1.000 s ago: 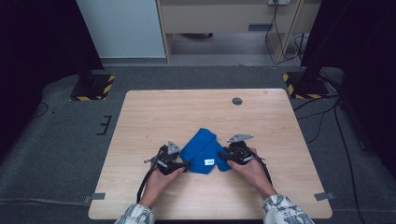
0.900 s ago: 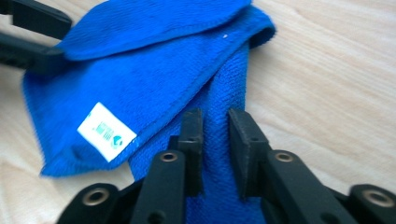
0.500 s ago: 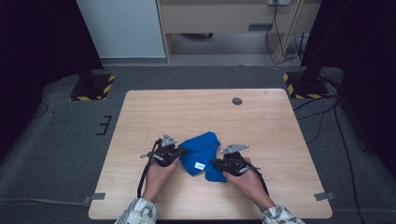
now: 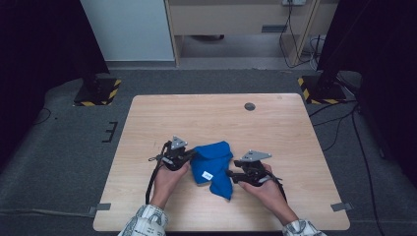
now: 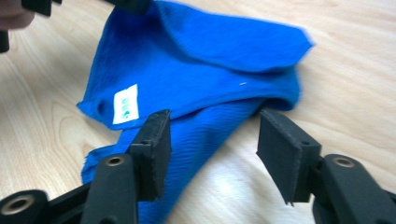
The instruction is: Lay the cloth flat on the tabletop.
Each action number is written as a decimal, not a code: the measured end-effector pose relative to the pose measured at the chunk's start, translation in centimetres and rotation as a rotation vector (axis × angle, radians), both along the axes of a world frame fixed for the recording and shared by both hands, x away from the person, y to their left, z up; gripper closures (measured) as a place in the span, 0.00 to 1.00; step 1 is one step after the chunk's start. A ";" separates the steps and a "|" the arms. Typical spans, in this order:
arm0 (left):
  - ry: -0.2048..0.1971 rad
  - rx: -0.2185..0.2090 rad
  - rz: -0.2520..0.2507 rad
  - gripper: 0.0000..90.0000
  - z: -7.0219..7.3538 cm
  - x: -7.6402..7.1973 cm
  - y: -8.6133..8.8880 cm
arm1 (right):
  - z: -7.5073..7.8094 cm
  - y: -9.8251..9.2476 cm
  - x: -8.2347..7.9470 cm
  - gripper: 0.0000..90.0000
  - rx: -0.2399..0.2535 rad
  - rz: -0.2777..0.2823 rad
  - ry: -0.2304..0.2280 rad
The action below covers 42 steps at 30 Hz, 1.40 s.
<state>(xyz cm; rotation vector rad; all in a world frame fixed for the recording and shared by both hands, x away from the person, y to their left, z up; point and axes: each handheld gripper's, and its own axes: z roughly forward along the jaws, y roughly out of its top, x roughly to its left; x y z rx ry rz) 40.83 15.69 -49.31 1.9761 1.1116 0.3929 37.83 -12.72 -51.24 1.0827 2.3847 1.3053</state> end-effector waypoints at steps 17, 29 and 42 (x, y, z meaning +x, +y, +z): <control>-0.004 -0.024 -0.007 0.91 0.0 0.1 -0.1 | 0.9 0.7 4.6 0.58 -0.054 -0.054 -0.056; 0.001 -0.036 -0.011 0.91 -0.1 0.1 0.0 | 0.5 3.0 6.3 0.49 -0.104 -0.051 -0.013; 0.003 -0.044 -0.027 0.91 -0.3 0.1 0.0 | 0.3 3.5 6.6 0.86 -0.142 -0.014 0.016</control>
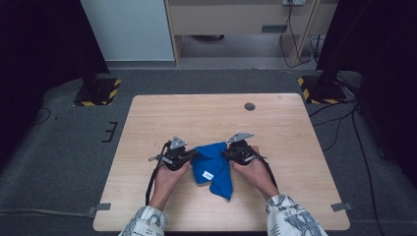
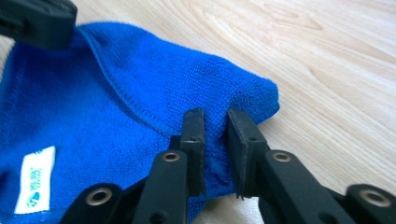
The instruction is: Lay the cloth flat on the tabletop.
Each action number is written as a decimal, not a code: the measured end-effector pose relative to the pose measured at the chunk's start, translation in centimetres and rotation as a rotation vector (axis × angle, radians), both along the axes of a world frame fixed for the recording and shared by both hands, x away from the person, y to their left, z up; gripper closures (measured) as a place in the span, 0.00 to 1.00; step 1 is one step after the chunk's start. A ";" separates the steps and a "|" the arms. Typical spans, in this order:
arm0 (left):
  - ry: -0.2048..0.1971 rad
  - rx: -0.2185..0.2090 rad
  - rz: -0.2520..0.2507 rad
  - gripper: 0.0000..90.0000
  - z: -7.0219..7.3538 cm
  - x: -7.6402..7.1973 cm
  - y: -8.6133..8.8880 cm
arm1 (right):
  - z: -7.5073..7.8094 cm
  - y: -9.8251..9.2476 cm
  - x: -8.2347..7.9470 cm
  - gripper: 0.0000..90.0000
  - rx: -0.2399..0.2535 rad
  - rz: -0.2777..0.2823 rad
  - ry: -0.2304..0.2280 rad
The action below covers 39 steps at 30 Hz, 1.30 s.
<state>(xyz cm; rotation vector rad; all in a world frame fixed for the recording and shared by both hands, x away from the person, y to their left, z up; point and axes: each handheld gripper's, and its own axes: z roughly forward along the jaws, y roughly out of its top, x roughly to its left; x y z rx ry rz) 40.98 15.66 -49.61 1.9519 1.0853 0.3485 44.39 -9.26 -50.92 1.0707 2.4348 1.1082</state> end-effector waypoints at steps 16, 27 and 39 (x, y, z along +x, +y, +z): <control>0.001 -0.011 0.011 0.63 -0.7 -0.7 -0.6 | 0.9 -0.7 -0.3 0.94 0.019 -0.012 -0.030; -0.032 -0.023 -0.019 0.47 -0.3 -4.1 -0.7 | 0.7 -2.2 -0.4 0.94 0.021 -0.077 -0.022; -0.002 0.003 -0.129 0.53 -1.4 -5.4 -3.1 | 0.8 -2.1 -0.6 0.93 0.035 -0.074 -0.021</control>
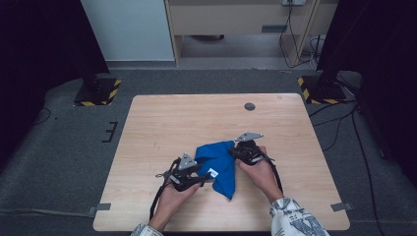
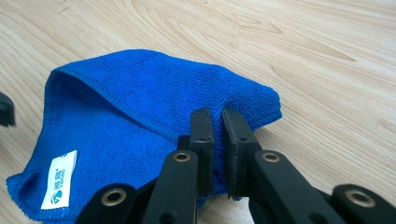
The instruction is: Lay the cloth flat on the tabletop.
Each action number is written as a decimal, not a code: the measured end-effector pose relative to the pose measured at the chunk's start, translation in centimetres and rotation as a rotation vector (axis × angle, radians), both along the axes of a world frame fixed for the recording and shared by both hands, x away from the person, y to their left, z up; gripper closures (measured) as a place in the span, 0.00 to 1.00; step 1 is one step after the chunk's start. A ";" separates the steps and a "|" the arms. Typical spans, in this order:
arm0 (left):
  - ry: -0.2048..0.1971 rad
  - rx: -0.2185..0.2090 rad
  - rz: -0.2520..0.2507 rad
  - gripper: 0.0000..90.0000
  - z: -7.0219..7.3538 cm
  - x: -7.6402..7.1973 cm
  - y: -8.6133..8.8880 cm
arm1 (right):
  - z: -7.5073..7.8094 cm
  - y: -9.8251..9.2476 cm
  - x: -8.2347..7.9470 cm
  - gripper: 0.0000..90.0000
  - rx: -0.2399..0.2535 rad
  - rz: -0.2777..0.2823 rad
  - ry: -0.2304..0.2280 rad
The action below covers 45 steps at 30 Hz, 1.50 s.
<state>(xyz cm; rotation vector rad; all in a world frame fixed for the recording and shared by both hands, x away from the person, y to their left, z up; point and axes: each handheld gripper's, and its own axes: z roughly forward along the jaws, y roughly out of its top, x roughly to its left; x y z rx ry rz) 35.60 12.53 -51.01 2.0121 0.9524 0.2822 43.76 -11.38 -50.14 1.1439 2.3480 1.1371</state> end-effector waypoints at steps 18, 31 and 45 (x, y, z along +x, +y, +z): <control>0.021 0.119 -0.068 0.61 -1.8 -0.3 -1.2 | -0.2 -0.1 0.1 0.85 0.015 -0.012 0.012; 0.023 0.116 -0.043 0.96 -1.7 0.1 -0.5 | -0.2 0.0 0.2 0.88 0.013 -0.008 -0.001; -0.021 0.066 0.002 0.97 -0.3 0.3 1.1 | 0.1 0.1 0.4 0.97 0.012 -0.007 -0.007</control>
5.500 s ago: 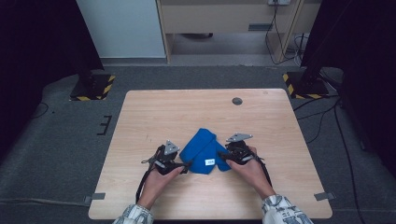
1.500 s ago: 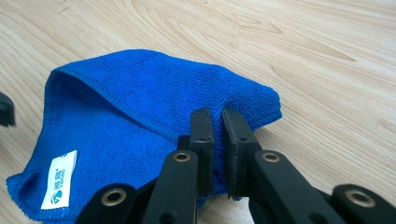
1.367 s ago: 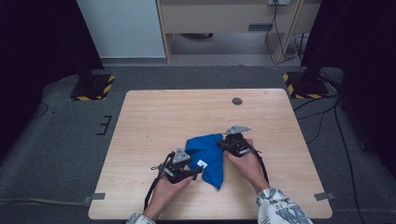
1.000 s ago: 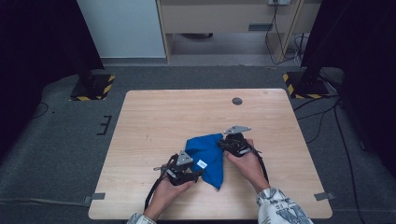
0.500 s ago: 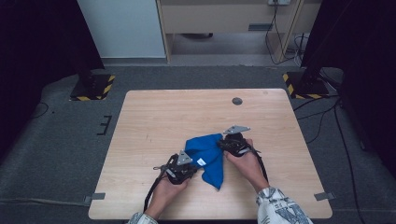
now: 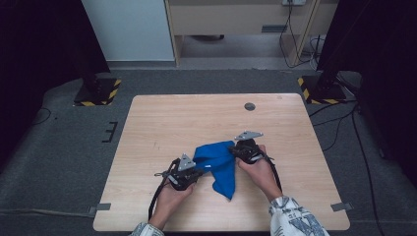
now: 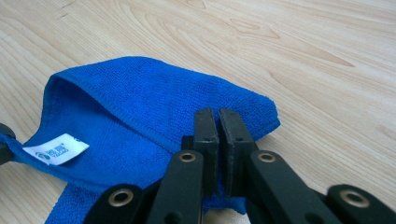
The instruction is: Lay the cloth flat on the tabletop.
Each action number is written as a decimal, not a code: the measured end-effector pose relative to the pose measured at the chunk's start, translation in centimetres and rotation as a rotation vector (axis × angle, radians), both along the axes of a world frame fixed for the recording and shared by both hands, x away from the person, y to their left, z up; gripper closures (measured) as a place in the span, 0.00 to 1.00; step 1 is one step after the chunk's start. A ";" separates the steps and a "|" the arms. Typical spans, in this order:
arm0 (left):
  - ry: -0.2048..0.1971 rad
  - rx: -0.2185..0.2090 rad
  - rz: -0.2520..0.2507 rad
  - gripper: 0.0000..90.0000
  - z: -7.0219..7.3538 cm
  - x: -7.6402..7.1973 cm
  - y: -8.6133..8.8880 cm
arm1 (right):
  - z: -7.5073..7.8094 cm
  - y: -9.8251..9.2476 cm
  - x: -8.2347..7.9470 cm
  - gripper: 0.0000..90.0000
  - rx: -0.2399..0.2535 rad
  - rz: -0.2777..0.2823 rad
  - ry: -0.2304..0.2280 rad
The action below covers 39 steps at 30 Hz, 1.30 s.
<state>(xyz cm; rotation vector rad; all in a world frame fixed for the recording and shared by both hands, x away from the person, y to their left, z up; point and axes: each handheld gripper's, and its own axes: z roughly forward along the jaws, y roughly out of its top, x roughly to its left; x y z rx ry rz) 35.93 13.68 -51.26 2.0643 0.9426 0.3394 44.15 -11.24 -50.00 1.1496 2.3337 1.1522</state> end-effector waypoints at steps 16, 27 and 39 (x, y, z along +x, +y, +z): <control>-0.051 -0.017 0.082 0.97 2.9 1.4 3.5 | 3.2 -3.1 -0.2 0.99 0.018 -0.025 -0.064; -0.056 -0.004 0.118 0.97 5.2 3.3 4.4 | 5.2 -4.6 -0.4 0.99 0.020 -0.039 -0.096; -0.086 -0.025 0.125 0.97 6.9 3.9 3.9 | 6.5 -6.0 -0.8 0.99 0.026 -0.059 -0.125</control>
